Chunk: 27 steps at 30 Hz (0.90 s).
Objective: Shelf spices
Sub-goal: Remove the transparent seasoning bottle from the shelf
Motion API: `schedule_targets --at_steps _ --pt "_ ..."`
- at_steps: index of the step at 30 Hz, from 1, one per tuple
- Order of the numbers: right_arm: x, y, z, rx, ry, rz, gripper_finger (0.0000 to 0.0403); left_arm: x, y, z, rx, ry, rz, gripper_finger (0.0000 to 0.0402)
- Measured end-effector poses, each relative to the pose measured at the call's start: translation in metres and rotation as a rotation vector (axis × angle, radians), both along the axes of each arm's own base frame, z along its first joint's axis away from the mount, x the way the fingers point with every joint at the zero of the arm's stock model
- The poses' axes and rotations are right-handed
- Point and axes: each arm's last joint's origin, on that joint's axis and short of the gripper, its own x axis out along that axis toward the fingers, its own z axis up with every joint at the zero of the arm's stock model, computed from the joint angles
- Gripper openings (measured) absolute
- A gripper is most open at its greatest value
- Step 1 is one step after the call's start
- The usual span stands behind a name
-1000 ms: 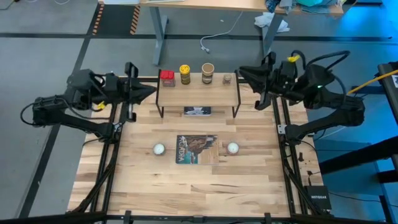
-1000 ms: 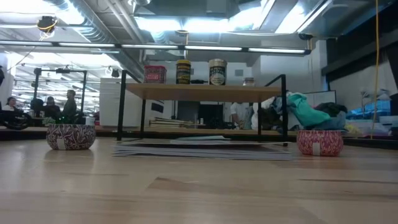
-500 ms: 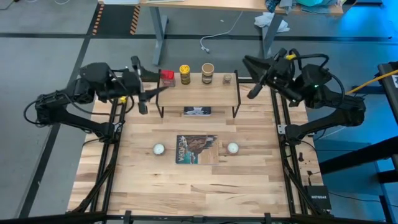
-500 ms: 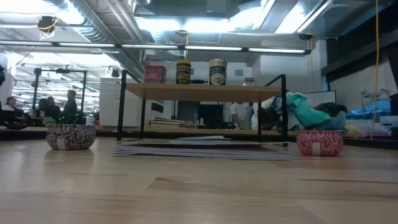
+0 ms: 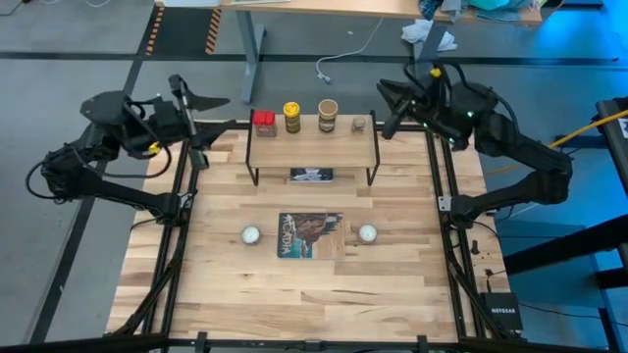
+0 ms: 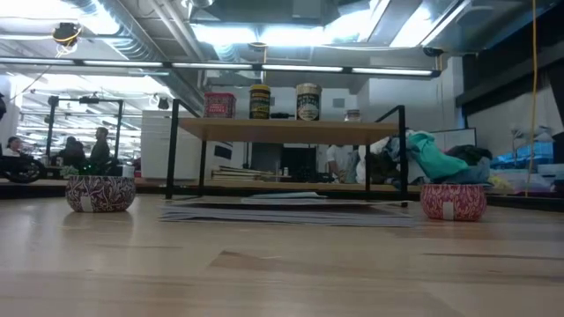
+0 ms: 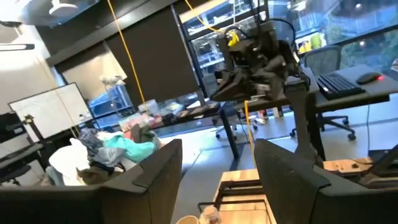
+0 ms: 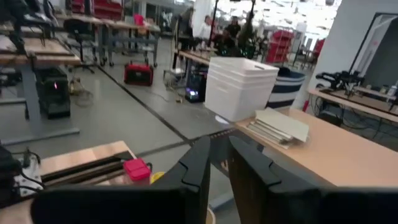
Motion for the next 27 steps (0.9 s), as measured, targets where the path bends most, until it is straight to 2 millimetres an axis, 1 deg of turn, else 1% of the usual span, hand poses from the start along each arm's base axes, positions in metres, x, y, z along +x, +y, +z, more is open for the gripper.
schedule_targets --at_steps 8,15,22,27 --pt "0.013 -0.027 0.011 0.024 0.084 0.017 0.0060 -0.001 0.001 -0.012 -0.057 0.112 0.022 0.0196" --pt "0.021 -0.060 0.011 0.083 0.151 0.044 0.0060 -0.001 0.001 -0.020 -0.090 0.180 0.023 0.0196" --pt "0.019 -0.094 -0.004 0.229 0.307 0.054 0.0060 -0.001 0.001 -0.024 -0.100 0.220 0.025 0.0196" --pt "0.020 -0.111 -0.020 0.319 0.378 0.105 0.0060 -0.001 0.001 -0.027 -0.103 0.245 0.026 0.0196"
